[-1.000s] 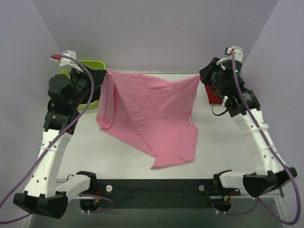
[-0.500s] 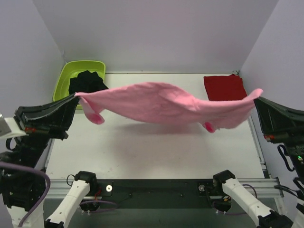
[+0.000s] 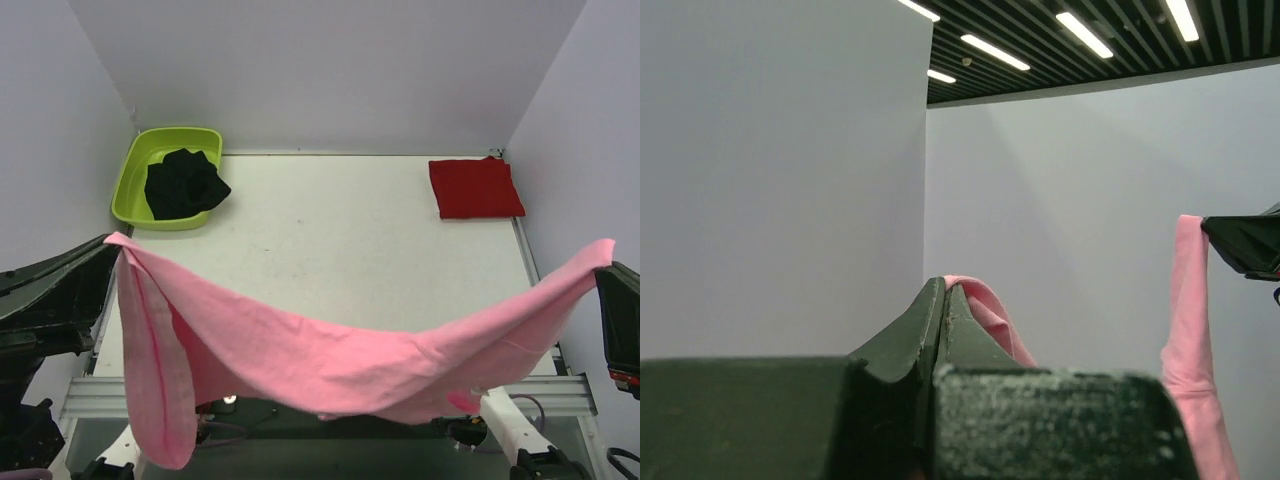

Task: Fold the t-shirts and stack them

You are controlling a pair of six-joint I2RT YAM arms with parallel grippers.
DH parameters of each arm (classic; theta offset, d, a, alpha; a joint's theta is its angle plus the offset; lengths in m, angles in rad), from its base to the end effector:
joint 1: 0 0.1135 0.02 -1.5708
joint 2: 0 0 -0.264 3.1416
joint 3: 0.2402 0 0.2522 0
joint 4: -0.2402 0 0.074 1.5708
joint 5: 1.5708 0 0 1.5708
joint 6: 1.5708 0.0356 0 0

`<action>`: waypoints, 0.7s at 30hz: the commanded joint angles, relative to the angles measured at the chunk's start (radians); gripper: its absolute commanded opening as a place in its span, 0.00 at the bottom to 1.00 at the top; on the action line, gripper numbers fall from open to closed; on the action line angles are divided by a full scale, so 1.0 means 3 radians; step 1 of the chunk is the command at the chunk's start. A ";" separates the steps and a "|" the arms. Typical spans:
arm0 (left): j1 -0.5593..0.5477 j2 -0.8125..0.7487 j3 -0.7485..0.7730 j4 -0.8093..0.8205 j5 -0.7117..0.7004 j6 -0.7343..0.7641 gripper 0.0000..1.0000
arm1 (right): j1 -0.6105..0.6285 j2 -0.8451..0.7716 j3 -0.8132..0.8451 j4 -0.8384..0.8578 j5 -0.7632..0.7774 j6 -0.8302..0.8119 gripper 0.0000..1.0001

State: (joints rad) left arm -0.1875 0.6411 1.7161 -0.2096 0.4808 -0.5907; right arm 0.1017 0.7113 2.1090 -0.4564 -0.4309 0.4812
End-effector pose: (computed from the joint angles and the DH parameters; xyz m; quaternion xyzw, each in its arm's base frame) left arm -0.0614 -0.0051 0.5958 0.1517 0.3734 -0.4219 0.8121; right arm -0.1351 0.0012 0.6234 -0.1426 0.3353 0.3303 0.8707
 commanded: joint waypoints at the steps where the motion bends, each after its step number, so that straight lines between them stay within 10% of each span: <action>1: 0.0022 0.0312 0.0221 0.0100 0.0064 -0.0051 0.00 | -0.0170 0.0476 0.0230 0.0335 -0.0205 0.0333 0.00; 21: 0.0022 0.0782 -0.2723 0.1542 -0.0437 -0.0158 0.00 | 0.0095 0.1392 -0.2662 0.1393 0.0592 0.0027 0.00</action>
State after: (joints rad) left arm -0.1875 0.8726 0.9302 0.0711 0.4164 -0.6430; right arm 0.0723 1.0954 1.3407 -0.1791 -0.3439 0.5545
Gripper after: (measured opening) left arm 0.019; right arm 0.032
